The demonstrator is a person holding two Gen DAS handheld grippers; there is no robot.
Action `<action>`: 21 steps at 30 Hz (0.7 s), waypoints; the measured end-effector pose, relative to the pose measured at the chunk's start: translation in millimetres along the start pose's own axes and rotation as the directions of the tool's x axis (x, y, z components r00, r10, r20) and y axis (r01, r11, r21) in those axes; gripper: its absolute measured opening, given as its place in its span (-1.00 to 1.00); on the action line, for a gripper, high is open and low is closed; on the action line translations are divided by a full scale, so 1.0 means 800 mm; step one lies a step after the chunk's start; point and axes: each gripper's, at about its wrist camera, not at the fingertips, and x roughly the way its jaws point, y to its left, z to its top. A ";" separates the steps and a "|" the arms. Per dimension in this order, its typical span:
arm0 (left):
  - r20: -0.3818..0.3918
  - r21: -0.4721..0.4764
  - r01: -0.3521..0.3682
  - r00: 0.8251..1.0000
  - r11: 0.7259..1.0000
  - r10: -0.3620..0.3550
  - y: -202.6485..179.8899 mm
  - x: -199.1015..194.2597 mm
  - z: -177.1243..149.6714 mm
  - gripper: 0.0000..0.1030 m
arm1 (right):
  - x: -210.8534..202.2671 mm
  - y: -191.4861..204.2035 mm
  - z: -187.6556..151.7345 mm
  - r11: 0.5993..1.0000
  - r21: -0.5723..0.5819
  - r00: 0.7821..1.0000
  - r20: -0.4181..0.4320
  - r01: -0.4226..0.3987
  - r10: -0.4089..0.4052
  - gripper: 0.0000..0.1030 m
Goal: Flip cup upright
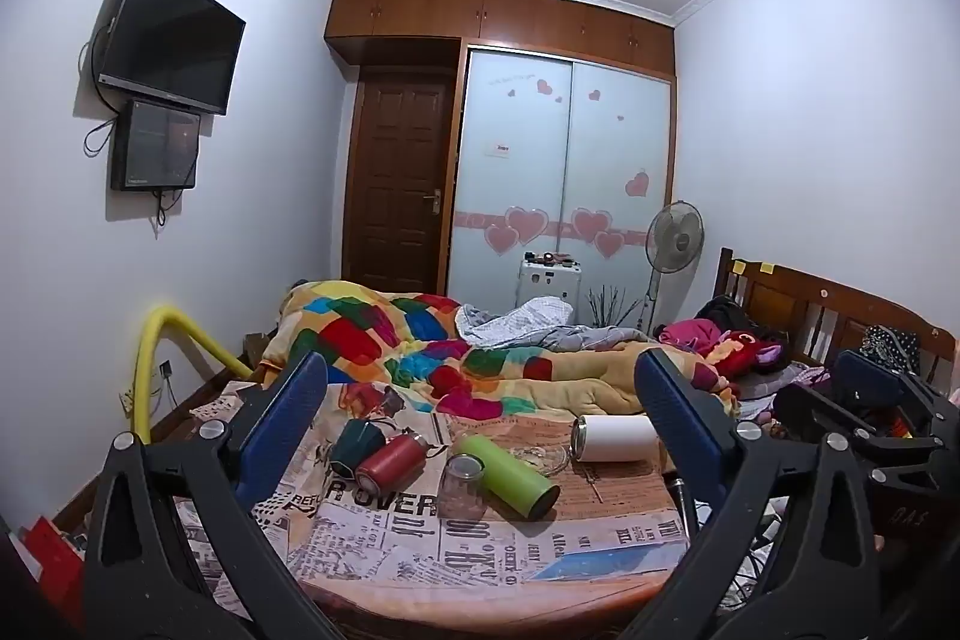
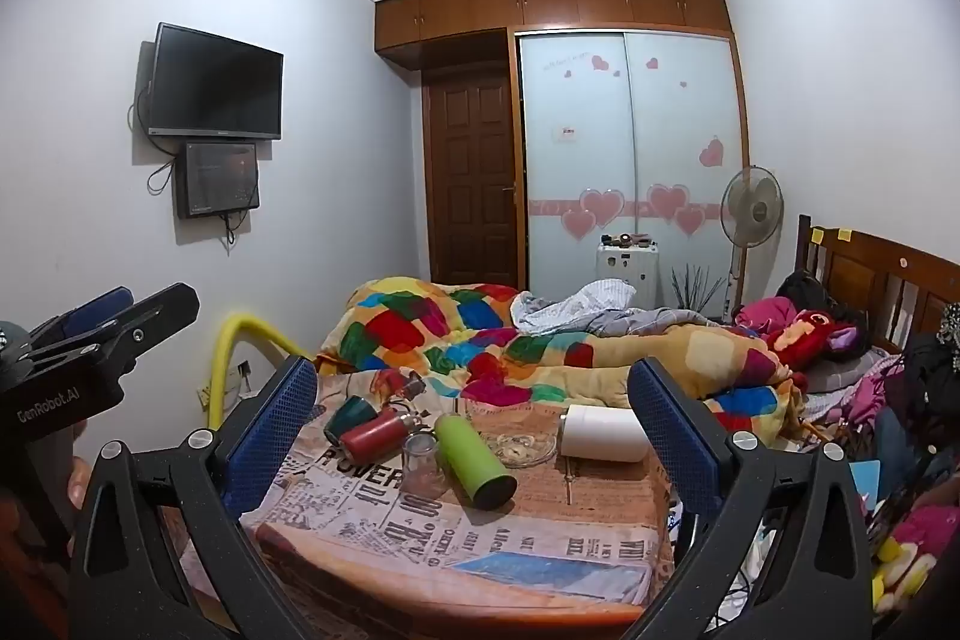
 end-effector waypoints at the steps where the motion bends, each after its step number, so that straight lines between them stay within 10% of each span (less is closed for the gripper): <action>1: 0.013 0.002 -0.002 1.000 1.000 0.002 0.000 -0.001 0.000 1.00 | 0.000 0.000 0.000 1.000 -0.001 1.000 -0.002 0.001 -0.001 1.00; 21: 0.014 0.023 -0.004 1.000 1.000 0.003 -0.005 0.001 -0.007 1.00 | 0.002 -0.002 -0.001 1.000 -0.002 1.000 -0.014 0.003 -0.004 1.00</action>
